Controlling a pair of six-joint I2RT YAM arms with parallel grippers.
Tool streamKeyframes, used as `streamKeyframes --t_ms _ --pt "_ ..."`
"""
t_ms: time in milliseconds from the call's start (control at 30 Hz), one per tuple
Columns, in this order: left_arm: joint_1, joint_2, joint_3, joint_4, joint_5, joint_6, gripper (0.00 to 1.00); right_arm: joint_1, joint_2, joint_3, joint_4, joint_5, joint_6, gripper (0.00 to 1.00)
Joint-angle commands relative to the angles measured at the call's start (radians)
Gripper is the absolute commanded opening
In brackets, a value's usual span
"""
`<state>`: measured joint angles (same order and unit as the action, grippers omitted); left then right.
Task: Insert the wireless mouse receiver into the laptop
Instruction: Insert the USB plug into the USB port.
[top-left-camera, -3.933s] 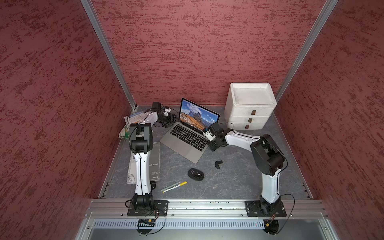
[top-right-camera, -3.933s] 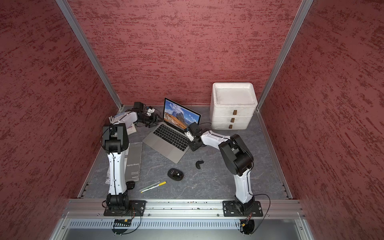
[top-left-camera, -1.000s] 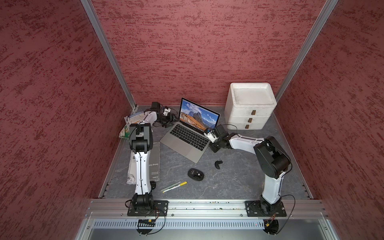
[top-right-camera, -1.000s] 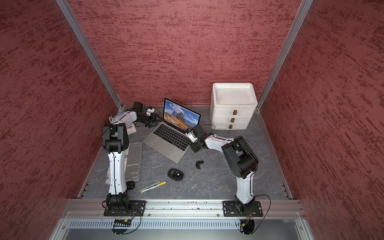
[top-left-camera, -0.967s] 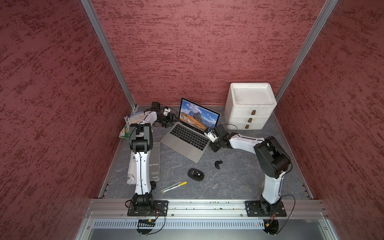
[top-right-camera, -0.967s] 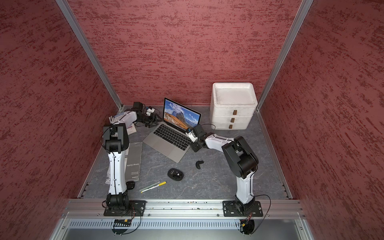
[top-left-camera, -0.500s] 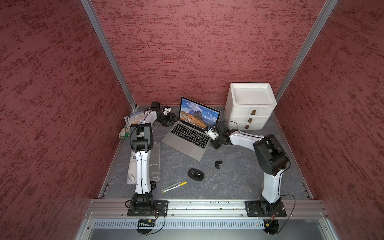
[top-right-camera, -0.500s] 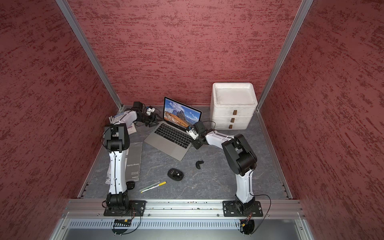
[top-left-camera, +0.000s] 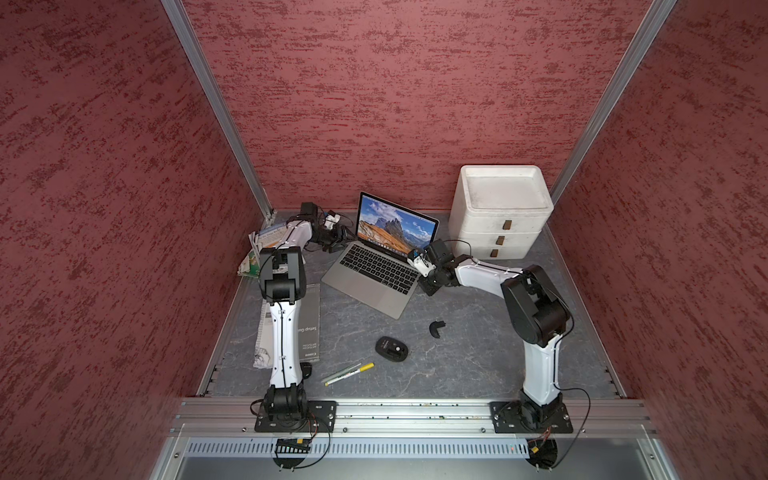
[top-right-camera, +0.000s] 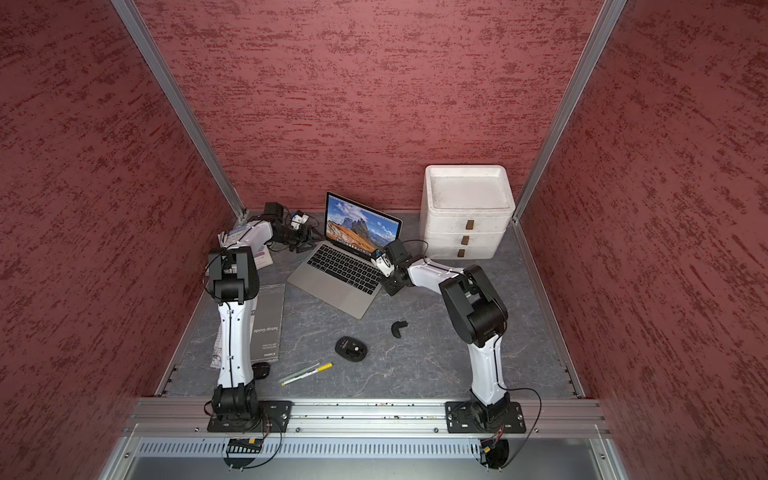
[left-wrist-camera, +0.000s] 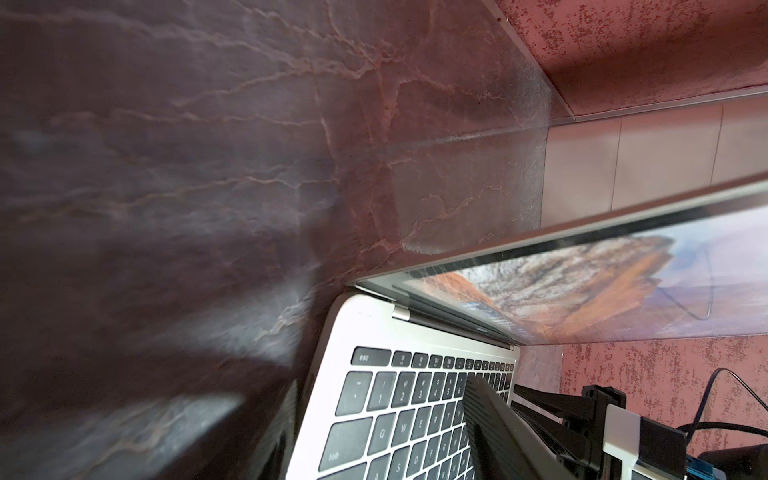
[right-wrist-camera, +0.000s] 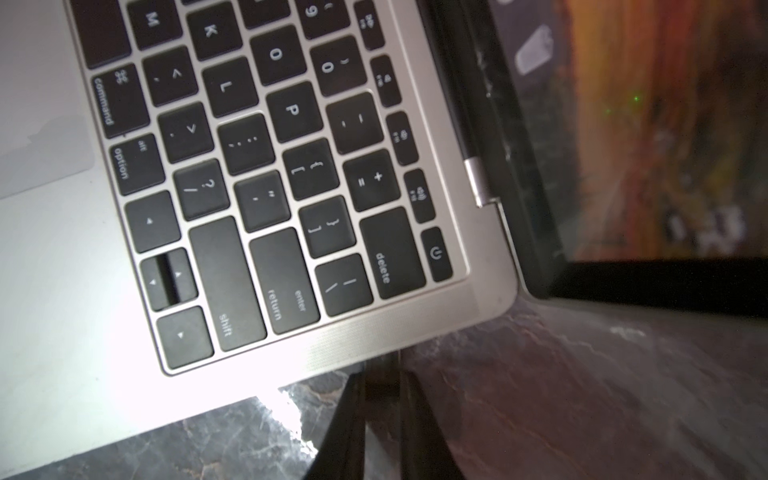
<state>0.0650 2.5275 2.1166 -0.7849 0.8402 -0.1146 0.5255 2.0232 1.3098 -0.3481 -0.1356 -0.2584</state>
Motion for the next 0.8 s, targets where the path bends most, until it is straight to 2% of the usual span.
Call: streamKeyframes --t_ms 0,100,300,400,600,667,767 --pt "-0.025 0.044 0.012 -0.075 0.09 0.009 0.69 0.011 0.01 -0.008 0.237 -0.065 -0.006 0.0" --pt "-0.026 0.05 0.027 -0.08 0.094 0.007 0.69 0.014 -0.006 -0.025 0.244 -0.14 -0.024 0.0" --pt "-0.025 0.043 0.043 -0.079 0.07 0.003 0.71 0.06 0.008 0.012 0.192 -0.152 -0.052 0.0" --pt "-0.023 0.051 0.064 -0.069 0.068 -0.007 0.71 0.072 0.016 0.016 0.188 -0.126 -0.031 0.0" --pt "-0.022 0.108 0.14 -0.115 0.073 -0.004 0.68 0.071 0.039 0.024 0.207 0.068 0.054 0.0" --pt "-0.022 0.112 0.144 -0.123 0.077 0.0 0.68 0.067 0.042 0.021 0.223 0.076 0.073 0.0" --pt "-0.022 0.11 0.144 -0.13 0.074 0.009 0.66 0.063 0.042 0.021 0.237 0.002 0.076 0.0"
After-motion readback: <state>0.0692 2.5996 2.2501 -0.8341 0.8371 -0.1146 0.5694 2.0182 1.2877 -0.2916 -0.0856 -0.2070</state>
